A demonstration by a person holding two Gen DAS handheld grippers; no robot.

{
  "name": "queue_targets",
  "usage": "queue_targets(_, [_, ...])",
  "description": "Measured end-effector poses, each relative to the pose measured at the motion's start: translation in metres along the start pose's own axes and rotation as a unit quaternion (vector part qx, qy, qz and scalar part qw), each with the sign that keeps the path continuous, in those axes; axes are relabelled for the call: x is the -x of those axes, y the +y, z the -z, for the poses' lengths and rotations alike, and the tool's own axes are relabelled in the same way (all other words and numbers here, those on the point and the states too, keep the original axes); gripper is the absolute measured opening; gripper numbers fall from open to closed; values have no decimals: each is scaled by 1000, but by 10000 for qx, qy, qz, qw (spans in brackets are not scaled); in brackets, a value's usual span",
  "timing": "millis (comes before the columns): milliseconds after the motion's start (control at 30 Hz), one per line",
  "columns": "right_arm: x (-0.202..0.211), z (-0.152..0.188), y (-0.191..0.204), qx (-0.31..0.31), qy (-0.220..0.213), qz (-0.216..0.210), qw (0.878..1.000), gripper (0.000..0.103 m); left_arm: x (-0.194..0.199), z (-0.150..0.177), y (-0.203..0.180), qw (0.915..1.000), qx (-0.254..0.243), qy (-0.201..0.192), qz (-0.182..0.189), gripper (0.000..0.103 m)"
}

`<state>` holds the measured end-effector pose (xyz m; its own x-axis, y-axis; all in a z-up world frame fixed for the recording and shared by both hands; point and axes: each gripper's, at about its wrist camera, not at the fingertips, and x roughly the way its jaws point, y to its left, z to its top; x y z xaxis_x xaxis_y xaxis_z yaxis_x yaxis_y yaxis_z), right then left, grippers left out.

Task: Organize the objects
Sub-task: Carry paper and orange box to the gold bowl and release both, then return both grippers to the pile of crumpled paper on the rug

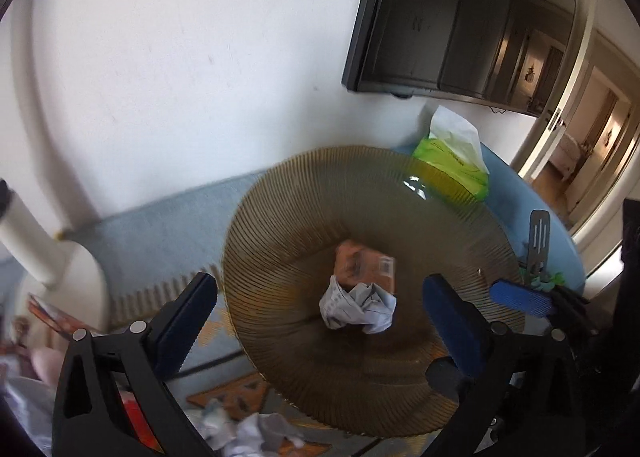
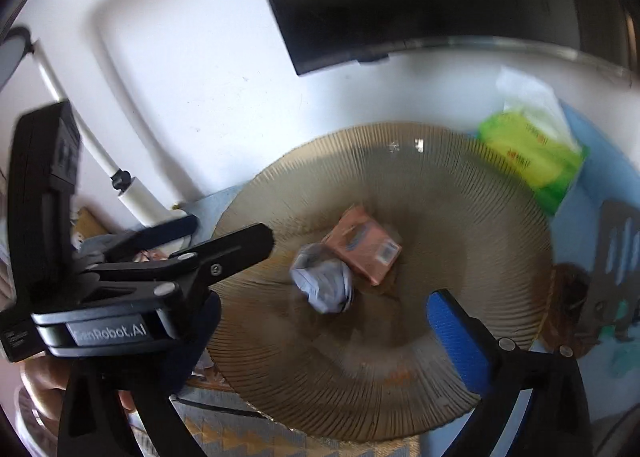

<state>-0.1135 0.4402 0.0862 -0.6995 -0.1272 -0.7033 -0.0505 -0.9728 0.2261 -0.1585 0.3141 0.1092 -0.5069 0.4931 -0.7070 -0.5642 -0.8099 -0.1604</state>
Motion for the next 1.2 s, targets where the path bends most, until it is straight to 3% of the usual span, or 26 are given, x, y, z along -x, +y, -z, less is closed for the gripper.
queue_targets(333, [28, 1, 42, 54, -195, -407, 9990, 103, 62, -1, 38, 9989, 97, -271, -365, 103])
queue_targets(767, [82, 15, 134, 521, -396, -896, 9938, 103, 198, 9, 101, 9844, 137, -850, -1537, 103])
queue_targets(1000, [67, 60, 158, 850, -116, -986, 9914, 103, 237, 51, 145, 9745, 89, -760, -2111, 103])
queue_targets(1200, [26, 111, 160, 1199, 467, -1013, 9865, 103, 218, 133, 189, 9807, 376, -340, -1888, 103])
